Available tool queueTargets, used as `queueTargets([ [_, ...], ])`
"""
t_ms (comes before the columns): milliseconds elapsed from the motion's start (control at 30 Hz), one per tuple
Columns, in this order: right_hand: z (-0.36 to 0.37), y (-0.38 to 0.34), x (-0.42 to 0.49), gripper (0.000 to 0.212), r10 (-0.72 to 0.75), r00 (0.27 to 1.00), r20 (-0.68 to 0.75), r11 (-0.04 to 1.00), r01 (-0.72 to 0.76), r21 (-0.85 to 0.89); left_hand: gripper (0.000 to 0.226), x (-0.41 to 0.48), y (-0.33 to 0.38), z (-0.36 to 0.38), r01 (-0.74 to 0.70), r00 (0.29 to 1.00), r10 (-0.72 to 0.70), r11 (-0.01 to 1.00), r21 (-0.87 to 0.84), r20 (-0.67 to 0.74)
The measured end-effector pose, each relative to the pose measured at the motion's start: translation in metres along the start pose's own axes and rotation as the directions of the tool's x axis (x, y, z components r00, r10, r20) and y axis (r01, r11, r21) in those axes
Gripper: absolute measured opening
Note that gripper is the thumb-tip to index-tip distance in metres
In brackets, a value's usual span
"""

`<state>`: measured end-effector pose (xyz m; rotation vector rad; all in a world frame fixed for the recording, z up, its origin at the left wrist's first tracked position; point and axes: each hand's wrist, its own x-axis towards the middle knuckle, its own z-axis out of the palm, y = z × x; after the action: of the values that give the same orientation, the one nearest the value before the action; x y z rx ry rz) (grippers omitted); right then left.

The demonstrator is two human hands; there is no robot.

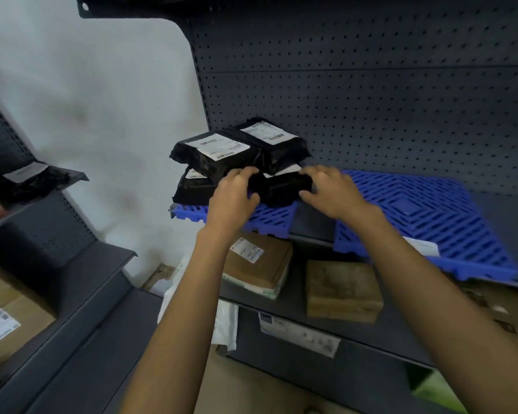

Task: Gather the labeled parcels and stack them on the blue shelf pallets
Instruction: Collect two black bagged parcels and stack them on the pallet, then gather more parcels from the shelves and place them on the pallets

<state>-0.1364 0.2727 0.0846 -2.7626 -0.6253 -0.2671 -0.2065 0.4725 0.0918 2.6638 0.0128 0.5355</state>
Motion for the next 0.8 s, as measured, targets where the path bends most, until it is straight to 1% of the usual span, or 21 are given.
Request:
queueTargets([
  [67, -0.008, 0.006, -0.029, 0.053, 0.013, 1.0, -0.018, 0.995, -0.015, -0.098, 0.049, -0.015, 0.013, 0.006, -0.061, 0.998, 0.06, 0.998, 0.029, 0.031],
  [133, -0.019, 0.014, -0.056, 0.051, 0.052, 0.998, -0.023, 0.986, -0.055, -0.157, 0.048, -0.027, 0.028, 0.015, -0.111, 0.991, 0.107, 0.993, 0.041, 0.08],
  [300, -0.045, 0.047, -0.132, 0.043, 0.205, 0.976, -0.072, 0.959, -0.215, -0.187, 0.046, -0.042, 0.081, 0.05, -0.289, 0.943, 0.275, 0.956, 0.05, 0.189],
  [400, -0.061, 0.077, -0.188, 0.041, 0.315, 0.944, -0.101, 0.921, -0.33, -0.209, 0.042, -0.053, 0.136, 0.076, -0.362, 0.905, 0.355, 0.932, -0.014, 0.233],
  [533, -0.093, 0.122, -0.269, 0.042, 0.477, 0.861, -0.173, 0.831, -0.507, -0.23, 0.04, -0.081, 0.227, 0.107, -0.506, 0.821, 0.509, 0.859, -0.082, 0.258],
  [667, -0.124, 0.169, -0.363, 0.042, 0.599, 0.767, -0.23, 0.729, -0.642, -0.24, 0.039, -0.12, 0.319, 0.131, -0.641, 0.706, 0.645, 0.758, -0.126, 0.292],
  [800, -0.152, 0.208, -0.474, 0.048, 0.727, 0.642, -0.244, 0.589, -0.766, -0.257, 0.035, -0.18, 0.411, 0.156, -0.723, 0.586, 0.738, 0.662, -0.196, 0.333],
])
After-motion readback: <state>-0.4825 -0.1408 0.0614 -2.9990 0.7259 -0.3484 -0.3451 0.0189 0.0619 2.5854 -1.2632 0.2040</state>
